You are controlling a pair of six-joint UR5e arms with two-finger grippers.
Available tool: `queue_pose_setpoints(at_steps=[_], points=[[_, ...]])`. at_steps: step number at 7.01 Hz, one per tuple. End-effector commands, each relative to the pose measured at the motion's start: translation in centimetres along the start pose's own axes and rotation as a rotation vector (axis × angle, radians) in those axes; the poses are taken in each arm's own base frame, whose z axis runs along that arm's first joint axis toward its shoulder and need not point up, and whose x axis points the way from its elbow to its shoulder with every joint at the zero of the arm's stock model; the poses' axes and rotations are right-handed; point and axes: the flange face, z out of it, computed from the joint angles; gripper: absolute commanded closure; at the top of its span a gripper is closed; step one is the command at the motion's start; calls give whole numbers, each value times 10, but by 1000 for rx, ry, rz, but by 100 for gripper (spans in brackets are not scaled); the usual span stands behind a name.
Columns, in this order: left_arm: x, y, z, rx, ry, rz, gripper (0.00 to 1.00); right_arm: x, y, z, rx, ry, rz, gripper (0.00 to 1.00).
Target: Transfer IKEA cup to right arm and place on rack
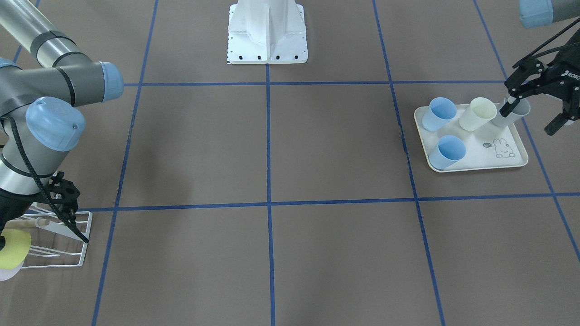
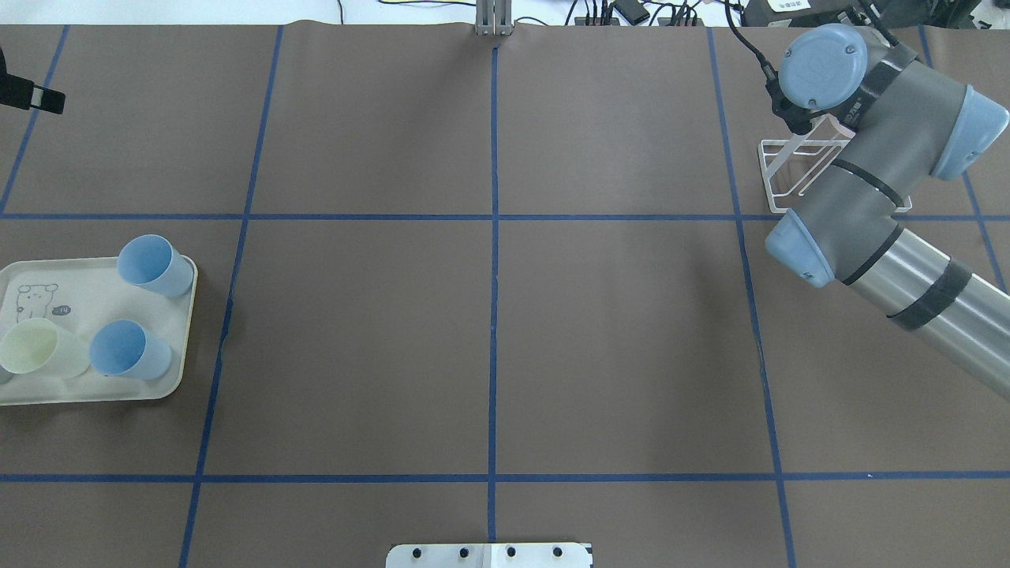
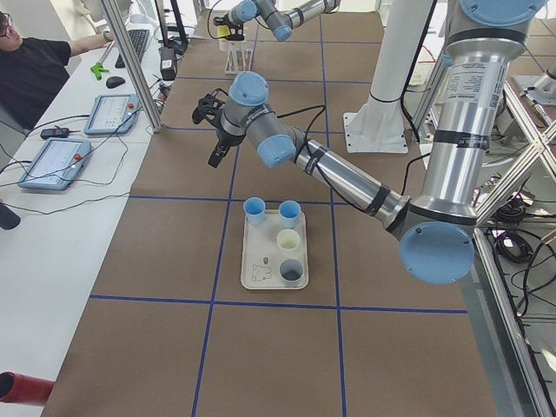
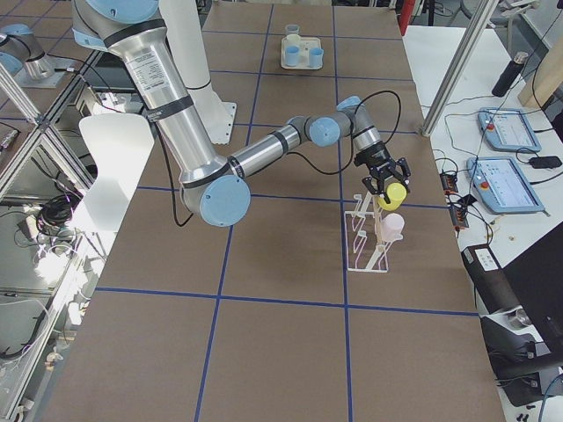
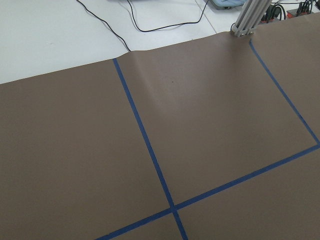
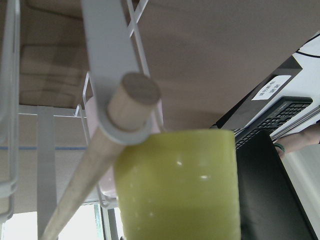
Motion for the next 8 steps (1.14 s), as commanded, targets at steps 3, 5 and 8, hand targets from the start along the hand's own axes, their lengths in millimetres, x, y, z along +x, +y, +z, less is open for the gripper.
queue_pose_setpoints(at_steps=[3, 5, 8], points=[[1, 0, 1, -2, 2, -6, 0, -2, -20, 6, 2, 27, -8, 31], [1, 0, 2, -2, 2, -6, 0, -4, -23, 7, -4, 29, -14, 19], [1, 0, 2, -2, 2, -6, 0, 1, -22, 1, 1, 39, -7, 2]])
